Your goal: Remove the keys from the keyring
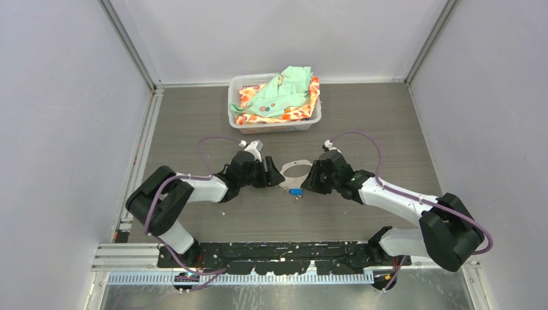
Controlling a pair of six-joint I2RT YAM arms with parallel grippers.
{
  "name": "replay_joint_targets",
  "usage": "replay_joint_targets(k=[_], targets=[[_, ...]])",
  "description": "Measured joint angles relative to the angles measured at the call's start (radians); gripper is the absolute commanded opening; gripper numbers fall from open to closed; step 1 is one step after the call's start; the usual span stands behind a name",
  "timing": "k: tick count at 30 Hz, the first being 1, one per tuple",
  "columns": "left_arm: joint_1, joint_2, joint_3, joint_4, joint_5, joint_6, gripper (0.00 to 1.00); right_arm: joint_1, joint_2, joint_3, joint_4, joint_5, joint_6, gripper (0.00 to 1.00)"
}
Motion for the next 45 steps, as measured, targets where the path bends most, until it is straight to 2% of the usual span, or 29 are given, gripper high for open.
replay_joint_targets(k=[6,12,20,24,30,35,45], targets=[[-0.04,-0.122,0.005,-0.235,-0.07,0.103,0.56,0.0,0.028,0.0,-0.003,0.048,0.114,0.35],[-0.132,-0.155,0.02,-0.325,-0.111,0.173,0.55,0.0,0.074,0.038,-0.036,0.074,0.188,0.31],[-0.164,-0.16,0.05,-0.245,-0.093,0.327,0.53,-0.008,0.128,0.119,-0.1,0.091,0.198,0.29],[-0.163,-0.078,0.127,-0.151,0.027,0.466,0.51,-0.073,0.089,0.08,-0.125,0.089,0.206,0.31],[-0.156,0.034,0.097,0.052,0.216,0.628,0.5,-0.155,0.017,0.006,-0.138,0.067,0.198,0.32],[-0.143,0.084,0.097,0.062,0.308,0.731,0.5,-0.175,0.014,-0.023,-0.127,0.018,0.182,0.33],[-0.14,0.127,0.148,0.027,0.372,0.872,0.47,-0.201,0.006,-0.04,-0.092,-0.038,0.153,0.34]])
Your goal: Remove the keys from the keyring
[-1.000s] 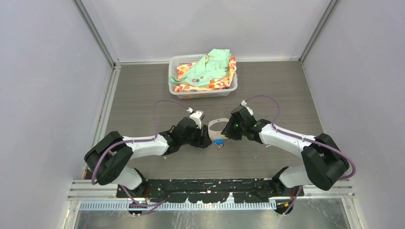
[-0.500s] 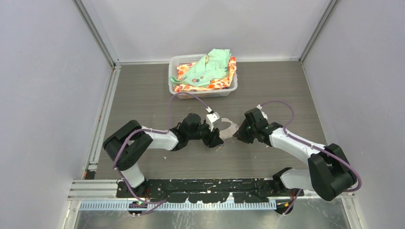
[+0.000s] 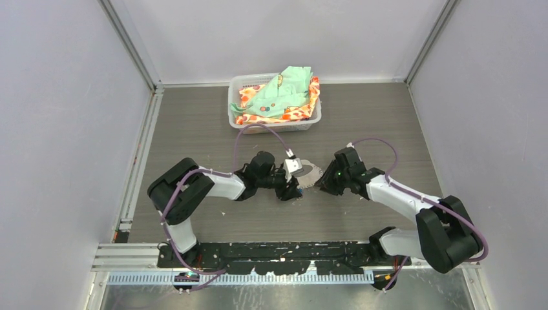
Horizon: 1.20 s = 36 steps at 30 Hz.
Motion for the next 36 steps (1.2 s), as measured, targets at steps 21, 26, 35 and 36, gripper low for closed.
replay_joint_targets(k=[21,26,35,36], targets=[[-0.052,0.008,-0.02,-0.027,-0.098,0.1,0.14,-0.007,0.004,-0.014,0.063,-0.043,-0.015,0.35],[-0.074,-0.004,-0.035,-0.024,-0.128,0.108,0.05,-0.007,0.03,0.014,0.062,-0.062,-0.019,0.37],[-0.132,-0.04,-0.064,-0.033,-0.185,0.136,0.0,0.032,0.093,0.08,0.055,-0.089,-0.02,0.39],[-0.141,-0.042,-0.064,-0.037,-0.192,0.145,0.01,0.036,0.099,0.083,0.053,-0.093,-0.022,0.38]])
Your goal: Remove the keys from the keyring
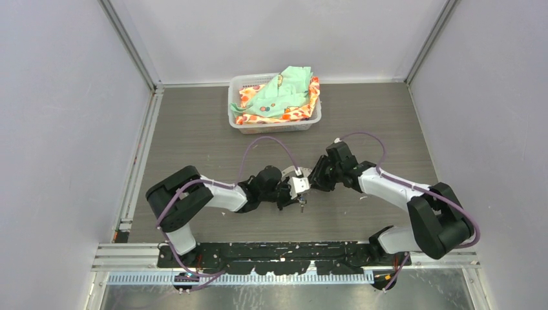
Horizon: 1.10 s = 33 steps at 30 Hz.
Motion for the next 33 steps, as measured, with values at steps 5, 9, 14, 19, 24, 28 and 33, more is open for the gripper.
replay_joint_targets(k=[5,9,14,19,24,28,33], targets=[[-0.038,-0.009,0.0,-0.014,-0.047,0.04,0.0,0.013,0.041,0.019,-0.027,-0.031,-0.02,0.38],[-0.074,-0.018,-0.004,-0.019,-0.101,0.063,0.0,0.026,0.078,0.045,-0.059,-0.058,-0.048,0.34],[-0.099,-0.035,-0.032,-0.004,-0.148,0.074,0.0,0.048,0.082,0.06,-0.107,-0.087,-0.076,0.34],[-0.11,-0.037,-0.045,0.016,-0.172,0.08,0.0,0.077,0.097,0.084,-0.152,-0.097,-0.098,0.34],[-0.112,-0.037,-0.053,0.033,-0.18,0.089,0.0,0.109,0.131,0.11,-0.177,-0.097,-0.108,0.34],[-0.113,-0.037,-0.056,0.038,-0.183,0.092,0.0,0.131,0.168,0.124,-0.179,-0.092,-0.109,0.33],[-0.115,-0.037,-0.063,0.048,-0.183,0.093,0.0,0.137,0.188,0.128,-0.184,-0.075,-0.113,0.2]])
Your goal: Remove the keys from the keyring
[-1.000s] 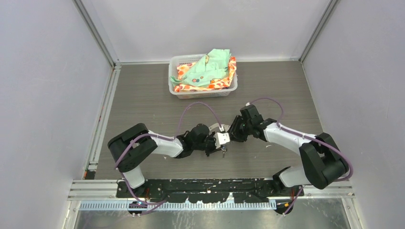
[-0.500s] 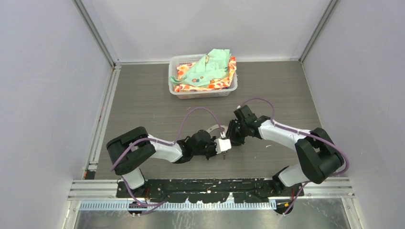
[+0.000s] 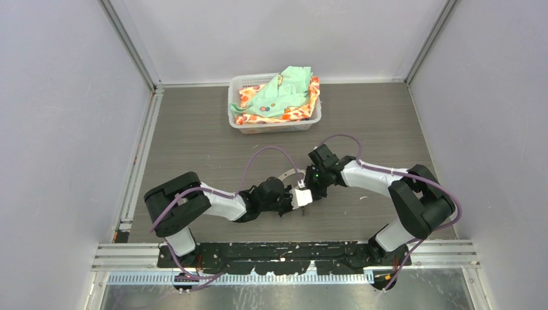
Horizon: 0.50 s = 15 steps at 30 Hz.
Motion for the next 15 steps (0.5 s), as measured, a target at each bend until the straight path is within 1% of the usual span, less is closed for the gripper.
replay_joint_targets(k=[5,15], targets=[[0.0,-0.01,-0.008,-0.003,-0.004,0.002,0.0,0.0,0.001,0.007,0.0,0.016,0.002,0.02],[0.0,-0.042,-0.019,-0.032,-0.031,0.003,0.0,-0.025,-0.012,0.008,-0.004,0.02,0.016,0.0]])
